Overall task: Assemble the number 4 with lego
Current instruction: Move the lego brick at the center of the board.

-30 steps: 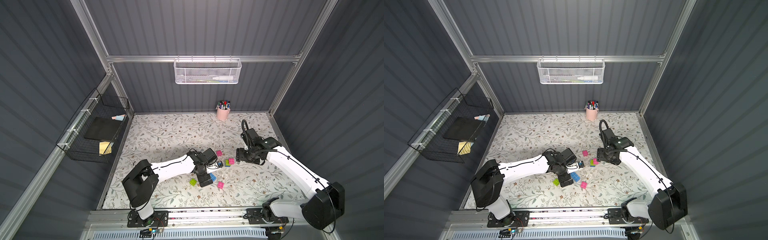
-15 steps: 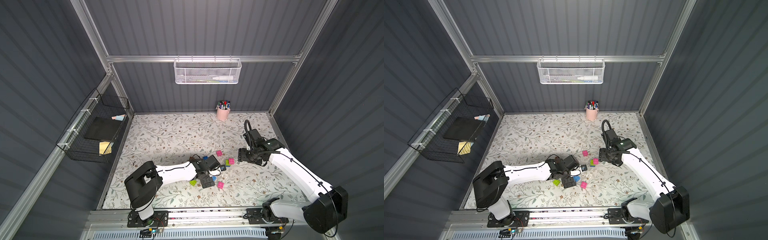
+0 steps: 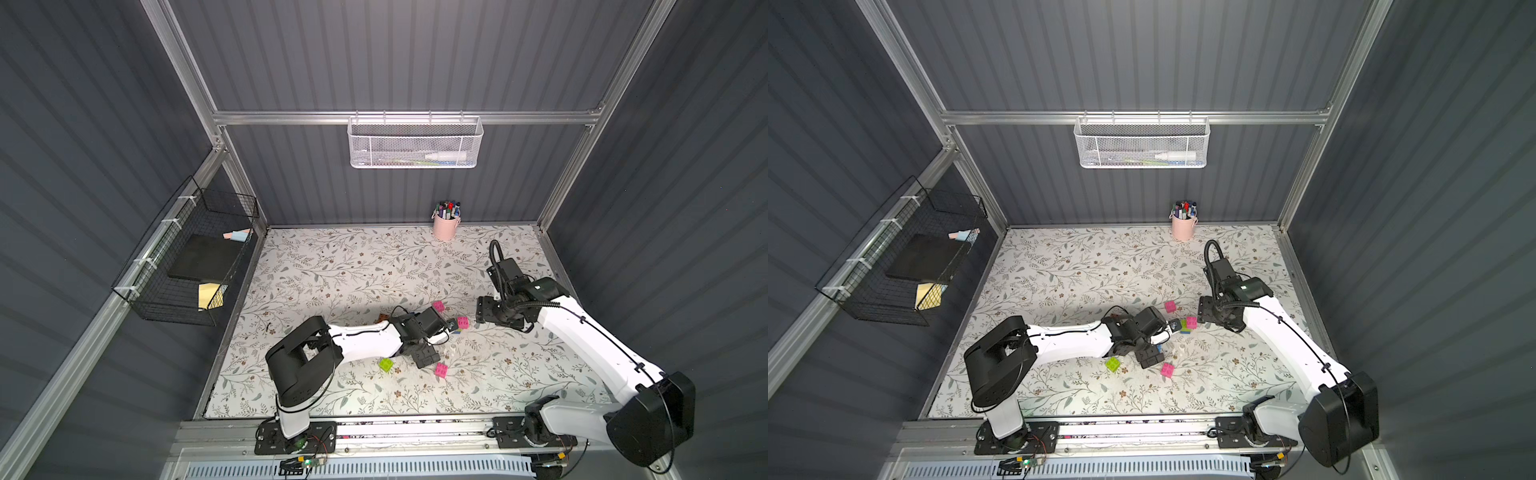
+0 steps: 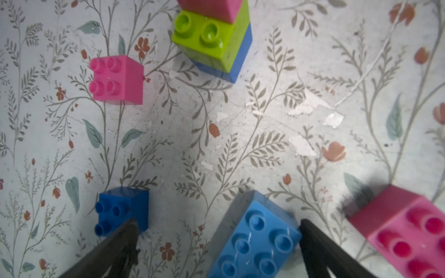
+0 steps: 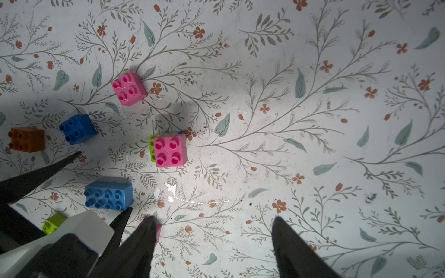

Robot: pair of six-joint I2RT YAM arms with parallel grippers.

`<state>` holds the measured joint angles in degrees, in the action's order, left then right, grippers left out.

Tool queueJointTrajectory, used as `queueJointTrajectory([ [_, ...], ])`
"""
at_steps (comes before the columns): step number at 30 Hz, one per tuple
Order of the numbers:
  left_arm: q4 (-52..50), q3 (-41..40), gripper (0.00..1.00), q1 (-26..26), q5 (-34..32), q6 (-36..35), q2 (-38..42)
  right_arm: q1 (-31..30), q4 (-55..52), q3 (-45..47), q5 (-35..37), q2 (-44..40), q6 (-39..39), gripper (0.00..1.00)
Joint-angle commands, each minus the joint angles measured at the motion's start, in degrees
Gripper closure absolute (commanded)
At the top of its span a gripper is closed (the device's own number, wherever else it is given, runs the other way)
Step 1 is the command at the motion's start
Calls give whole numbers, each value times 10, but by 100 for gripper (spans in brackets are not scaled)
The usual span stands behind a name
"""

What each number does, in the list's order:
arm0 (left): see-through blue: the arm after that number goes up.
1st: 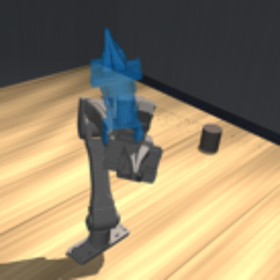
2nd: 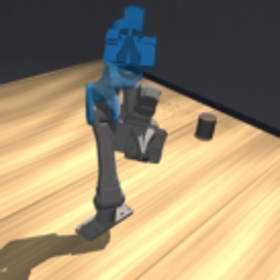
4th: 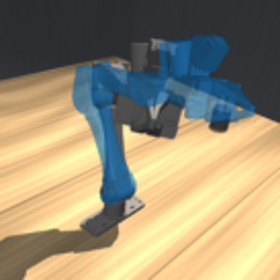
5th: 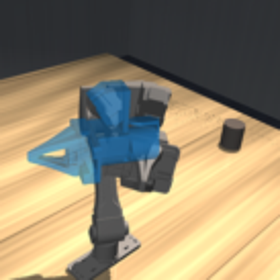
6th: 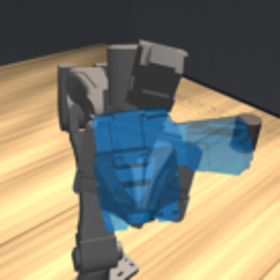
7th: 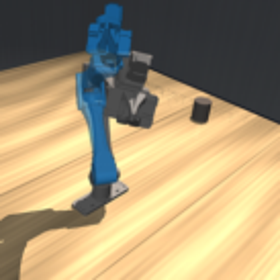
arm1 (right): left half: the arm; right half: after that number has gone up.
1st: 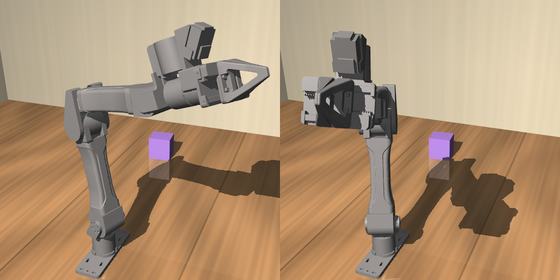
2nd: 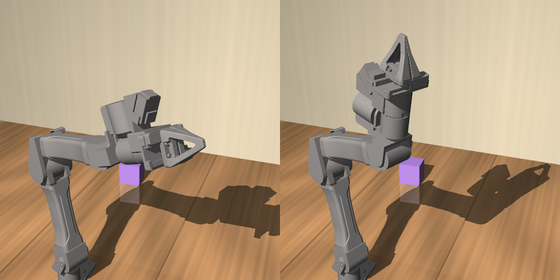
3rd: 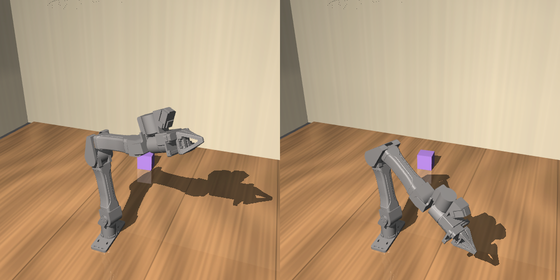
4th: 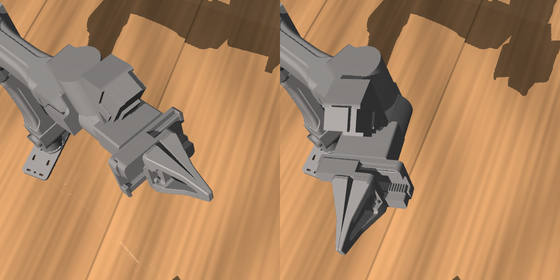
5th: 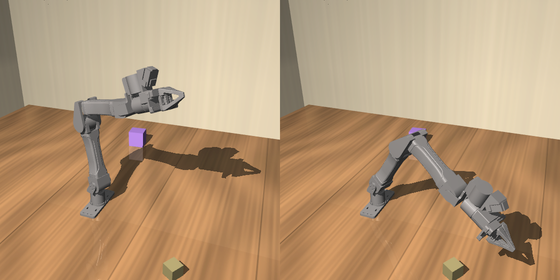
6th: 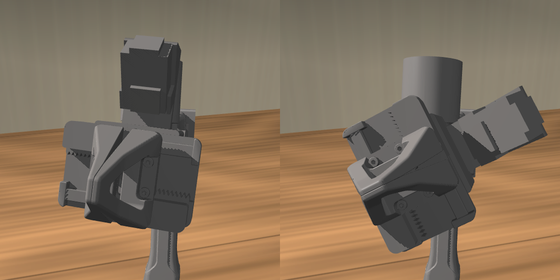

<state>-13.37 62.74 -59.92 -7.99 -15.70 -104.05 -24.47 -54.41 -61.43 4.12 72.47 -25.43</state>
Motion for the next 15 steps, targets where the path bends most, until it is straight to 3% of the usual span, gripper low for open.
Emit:
queueJointTrajectory([
  [1,-19,3,1,-1,22,16,19,2,-7,4,-4,0,1,24],
  [5,-57,-21,1,18,78,11,61,4,-6,3,-12,0,8,24],
  [9,-82,-31,10,56,130,-4,79,5,2,5,-24,3,9,24],
  [15,-125,-6,14,79,212,-79,65,6,5,3,-34,3,10,24],
])
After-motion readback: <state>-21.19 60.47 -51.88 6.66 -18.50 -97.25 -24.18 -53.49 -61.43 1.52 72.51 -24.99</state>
